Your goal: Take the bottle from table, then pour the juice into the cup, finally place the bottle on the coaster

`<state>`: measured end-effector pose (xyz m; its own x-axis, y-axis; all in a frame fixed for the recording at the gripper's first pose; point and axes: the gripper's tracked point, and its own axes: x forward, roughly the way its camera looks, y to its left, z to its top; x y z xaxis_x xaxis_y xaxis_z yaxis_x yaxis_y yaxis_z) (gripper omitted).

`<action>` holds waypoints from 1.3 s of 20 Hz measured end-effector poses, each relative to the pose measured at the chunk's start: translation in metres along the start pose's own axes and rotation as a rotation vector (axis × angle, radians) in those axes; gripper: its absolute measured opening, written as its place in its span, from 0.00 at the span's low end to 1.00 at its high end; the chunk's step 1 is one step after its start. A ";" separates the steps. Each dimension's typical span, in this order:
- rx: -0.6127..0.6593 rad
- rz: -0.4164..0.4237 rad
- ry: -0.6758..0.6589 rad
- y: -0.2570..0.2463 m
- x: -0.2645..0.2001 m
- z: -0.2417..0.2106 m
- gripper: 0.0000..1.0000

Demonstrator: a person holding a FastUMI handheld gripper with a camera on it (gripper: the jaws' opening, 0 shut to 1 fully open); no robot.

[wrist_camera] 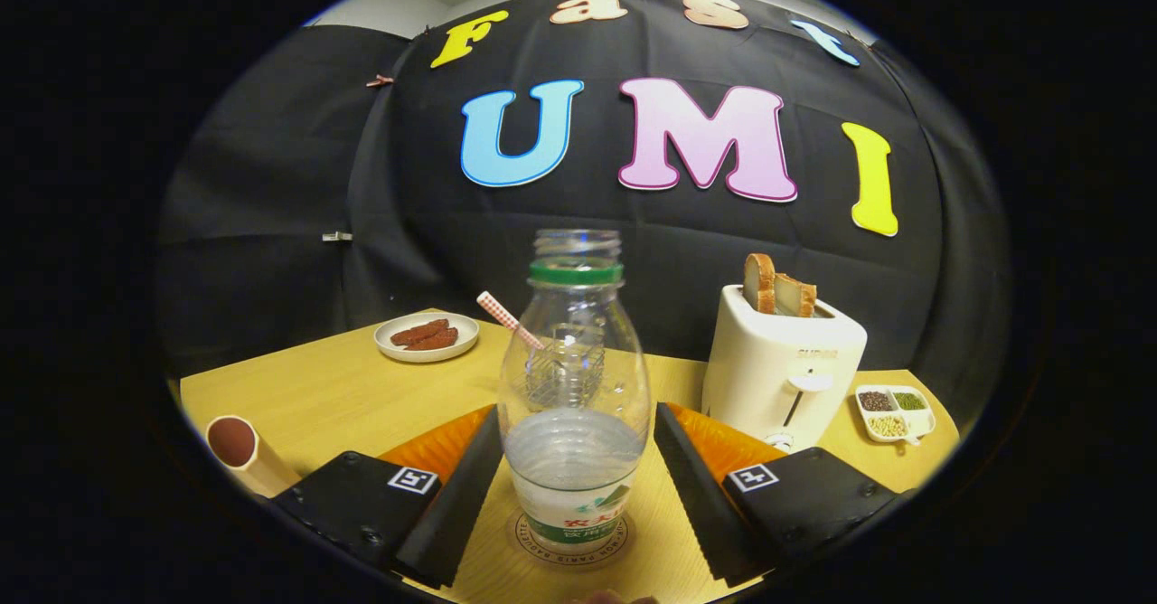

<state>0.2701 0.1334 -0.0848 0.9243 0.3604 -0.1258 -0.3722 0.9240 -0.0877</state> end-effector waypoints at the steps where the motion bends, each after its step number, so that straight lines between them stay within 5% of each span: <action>1: 0.009 -0.001 0.005 0.000 -0.003 0.001 1.00; 10: -0.020 -0.021 -0.024 -0.003 -0.058 0.013 0.98; 16: -0.062 -0.245 -0.109 -0.046 -0.139 0.037 0.97; 26: 0.042 -0.299 -0.133 -0.032 -0.255 0.038 0.97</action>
<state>0.0498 0.0169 -0.0124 0.9961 0.0835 0.0295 -0.0816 0.9949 -0.0599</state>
